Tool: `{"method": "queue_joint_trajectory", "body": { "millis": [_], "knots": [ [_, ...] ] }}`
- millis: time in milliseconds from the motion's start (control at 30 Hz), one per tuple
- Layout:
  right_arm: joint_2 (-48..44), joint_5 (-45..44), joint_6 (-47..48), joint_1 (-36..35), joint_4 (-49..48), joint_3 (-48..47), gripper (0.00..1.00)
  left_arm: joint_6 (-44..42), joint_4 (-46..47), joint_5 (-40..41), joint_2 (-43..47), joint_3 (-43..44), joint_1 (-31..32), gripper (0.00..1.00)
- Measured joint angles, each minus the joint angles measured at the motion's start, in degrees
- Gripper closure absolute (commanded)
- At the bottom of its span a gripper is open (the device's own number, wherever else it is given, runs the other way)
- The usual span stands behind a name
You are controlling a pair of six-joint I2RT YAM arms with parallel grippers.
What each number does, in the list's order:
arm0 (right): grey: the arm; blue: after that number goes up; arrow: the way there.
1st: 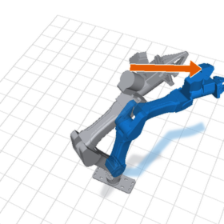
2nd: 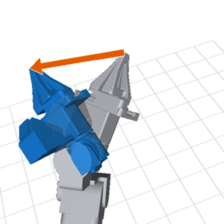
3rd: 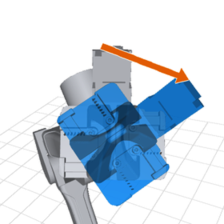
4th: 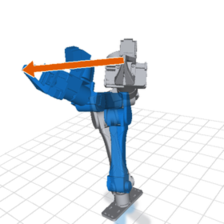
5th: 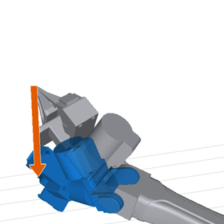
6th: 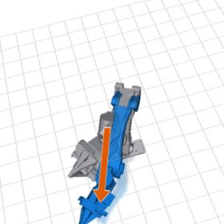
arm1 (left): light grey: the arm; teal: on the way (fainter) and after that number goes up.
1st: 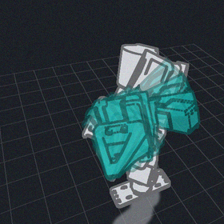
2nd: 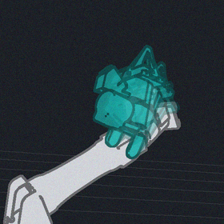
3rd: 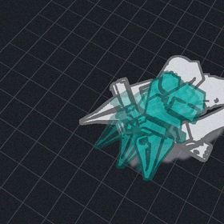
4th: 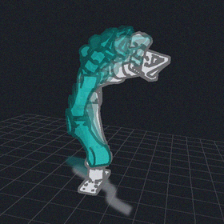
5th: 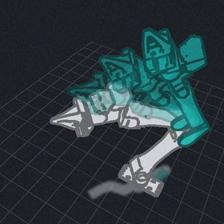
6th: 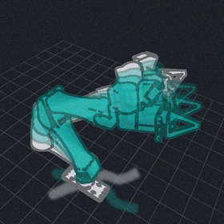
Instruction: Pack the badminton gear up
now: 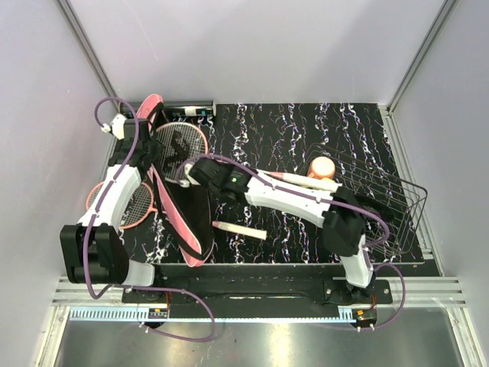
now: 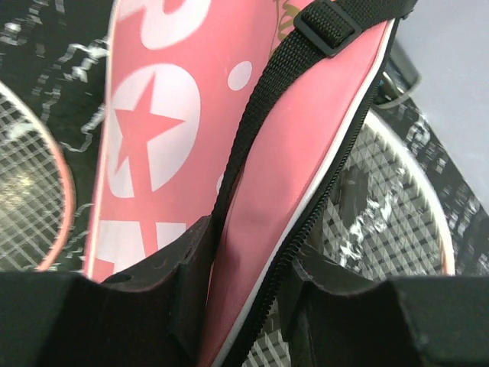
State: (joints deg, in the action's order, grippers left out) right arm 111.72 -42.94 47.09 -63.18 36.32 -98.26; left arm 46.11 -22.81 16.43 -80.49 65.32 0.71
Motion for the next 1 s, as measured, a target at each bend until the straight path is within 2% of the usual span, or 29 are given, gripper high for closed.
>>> {"method": "queue_joint_trajectory", "body": {
  "millis": [300,400,500,700,1000],
  "knots": [
    [14.4,-2.7,-18.6,0.1,12.0,-27.2,1.0,3.2,12.3,-11.8,2.9,-7.0,2.5,1.0],
    [20.0,-2.4,-25.9,0.1,18.1,-39.0,1.0,5.2,15.7,-15.2,2.9,-9.0,2.7,1.0],
    [23.5,-0.6,-33.0,0.2,21.5,-46.3,1.0,7.0,18.0,-18.7,2.9,-9.8,2.9,1.0],
    [23.8,10.1,-47.7,2.3,22.3,-45.6,1.0,8.9,23.6,-26.6,2.4,-11.3,3.5,1.0],
    [18.6,23.4,-58.5,6.8,12.9,-27.1,1.0,11.6,32.0,-34.8,-0.8,-17.0,3.8,1.0]
  ]
}}
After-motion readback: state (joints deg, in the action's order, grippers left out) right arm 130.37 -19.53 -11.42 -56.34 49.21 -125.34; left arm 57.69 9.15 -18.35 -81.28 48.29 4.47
